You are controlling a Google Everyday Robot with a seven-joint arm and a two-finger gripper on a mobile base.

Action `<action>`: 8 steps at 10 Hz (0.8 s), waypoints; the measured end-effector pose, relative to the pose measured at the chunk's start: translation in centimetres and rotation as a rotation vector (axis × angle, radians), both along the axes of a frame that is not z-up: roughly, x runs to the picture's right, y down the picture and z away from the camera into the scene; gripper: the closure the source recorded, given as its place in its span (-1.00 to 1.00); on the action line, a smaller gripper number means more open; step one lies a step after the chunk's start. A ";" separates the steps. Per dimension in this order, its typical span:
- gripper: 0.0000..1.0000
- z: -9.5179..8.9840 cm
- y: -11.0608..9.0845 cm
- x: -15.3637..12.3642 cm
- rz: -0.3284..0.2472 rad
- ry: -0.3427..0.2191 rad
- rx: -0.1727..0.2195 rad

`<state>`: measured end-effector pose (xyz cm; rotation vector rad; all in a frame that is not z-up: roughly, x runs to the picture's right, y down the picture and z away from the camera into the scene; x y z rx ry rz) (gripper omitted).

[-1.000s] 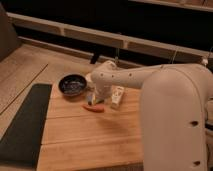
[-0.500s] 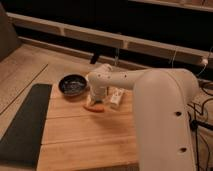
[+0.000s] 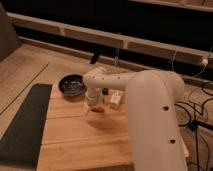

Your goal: Drag the pepper across the table

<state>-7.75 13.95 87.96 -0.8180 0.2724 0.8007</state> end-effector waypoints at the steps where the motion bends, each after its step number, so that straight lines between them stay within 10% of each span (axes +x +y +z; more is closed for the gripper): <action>1: -0.30 0.0 0.5 0.5 -0.055 -0.004 -0.022; 5: -0.29 0.3 1.9 0.8 -0.173 -0.005 -0.073; 8: 0.21 0.7 1.6 0.6 -0.189 0.001 -0.071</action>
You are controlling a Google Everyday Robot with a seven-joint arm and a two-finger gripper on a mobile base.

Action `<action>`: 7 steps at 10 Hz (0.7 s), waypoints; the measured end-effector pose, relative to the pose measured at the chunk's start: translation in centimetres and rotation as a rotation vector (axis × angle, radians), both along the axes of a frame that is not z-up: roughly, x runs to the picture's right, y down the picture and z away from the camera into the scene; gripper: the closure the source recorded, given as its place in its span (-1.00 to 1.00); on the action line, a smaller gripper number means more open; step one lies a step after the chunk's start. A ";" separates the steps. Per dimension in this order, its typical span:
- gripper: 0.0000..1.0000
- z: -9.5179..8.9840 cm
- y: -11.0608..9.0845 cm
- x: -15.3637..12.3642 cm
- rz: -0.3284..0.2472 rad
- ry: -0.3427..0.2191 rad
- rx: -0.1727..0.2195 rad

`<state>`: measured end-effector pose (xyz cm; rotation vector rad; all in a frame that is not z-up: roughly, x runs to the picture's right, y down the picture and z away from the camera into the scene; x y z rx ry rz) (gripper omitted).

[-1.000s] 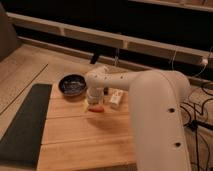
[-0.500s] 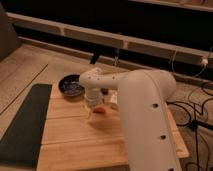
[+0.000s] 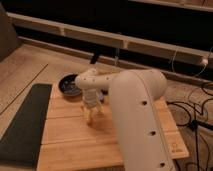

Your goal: Drag the pepper across the table

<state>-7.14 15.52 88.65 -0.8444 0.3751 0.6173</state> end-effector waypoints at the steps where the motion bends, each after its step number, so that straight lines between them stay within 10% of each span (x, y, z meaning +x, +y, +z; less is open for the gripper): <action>1: 0.46 0.1 -0.4 -0.1 0.015 0.011 0.009; 4: 0.97 0.3 -1.9 -0.6 0.070 0.024 0.040; 7: 1.00 0.4 -2.0 -2.1 0.109 0.008 0.042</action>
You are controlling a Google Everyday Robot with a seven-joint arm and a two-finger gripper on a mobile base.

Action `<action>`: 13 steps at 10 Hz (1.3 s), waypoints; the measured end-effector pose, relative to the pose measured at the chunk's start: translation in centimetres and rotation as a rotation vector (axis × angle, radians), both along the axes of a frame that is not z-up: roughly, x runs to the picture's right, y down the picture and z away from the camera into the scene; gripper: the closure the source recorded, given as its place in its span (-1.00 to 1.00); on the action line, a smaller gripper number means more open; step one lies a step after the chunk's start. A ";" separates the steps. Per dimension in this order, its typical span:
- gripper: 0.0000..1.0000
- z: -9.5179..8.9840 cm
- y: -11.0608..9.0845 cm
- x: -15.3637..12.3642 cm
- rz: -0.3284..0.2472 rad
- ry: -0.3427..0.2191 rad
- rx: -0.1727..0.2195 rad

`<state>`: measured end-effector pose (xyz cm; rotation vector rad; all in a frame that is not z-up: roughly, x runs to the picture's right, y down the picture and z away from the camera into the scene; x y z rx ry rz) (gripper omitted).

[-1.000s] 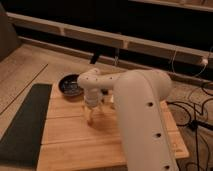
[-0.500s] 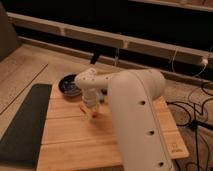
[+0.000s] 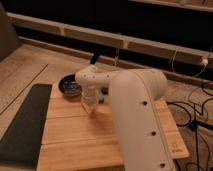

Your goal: Drag the pepper across the table

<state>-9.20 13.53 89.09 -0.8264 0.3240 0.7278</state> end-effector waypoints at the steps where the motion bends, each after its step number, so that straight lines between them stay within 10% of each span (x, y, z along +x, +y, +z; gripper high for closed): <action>1: 1.00 0.2 0.6 -0.8 0.006 -0.011 -0.012; 13: 1.00 -2.1 1.7 -19.2 -0.188 -0.372 -0.035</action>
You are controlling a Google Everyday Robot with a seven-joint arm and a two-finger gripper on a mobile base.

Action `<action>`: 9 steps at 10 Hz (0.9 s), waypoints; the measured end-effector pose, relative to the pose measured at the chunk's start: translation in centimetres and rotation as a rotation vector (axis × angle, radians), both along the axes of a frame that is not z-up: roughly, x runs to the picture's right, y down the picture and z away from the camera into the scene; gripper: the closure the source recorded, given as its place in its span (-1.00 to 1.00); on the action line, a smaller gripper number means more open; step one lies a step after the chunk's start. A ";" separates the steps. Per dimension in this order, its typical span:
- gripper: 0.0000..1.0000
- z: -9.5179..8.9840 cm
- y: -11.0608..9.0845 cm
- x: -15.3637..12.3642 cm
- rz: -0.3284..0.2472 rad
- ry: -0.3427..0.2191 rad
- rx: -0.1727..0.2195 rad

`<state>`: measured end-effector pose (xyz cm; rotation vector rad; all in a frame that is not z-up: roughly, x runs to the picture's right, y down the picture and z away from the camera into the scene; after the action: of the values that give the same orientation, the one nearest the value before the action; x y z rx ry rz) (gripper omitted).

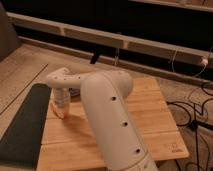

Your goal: Drag the pepper across the table

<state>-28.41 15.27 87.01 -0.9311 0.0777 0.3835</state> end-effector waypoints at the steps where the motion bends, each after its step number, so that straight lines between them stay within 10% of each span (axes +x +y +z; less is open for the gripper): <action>1: 1.00 -0.4 -0.7 -2.1 -0.018 -0.047 0.013; 9: 0.93 -5.2 -4.1 -16.0 -0.060 -0.293 0.058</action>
<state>-44.40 11.17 81.84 -0.9162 -0.1721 0.1897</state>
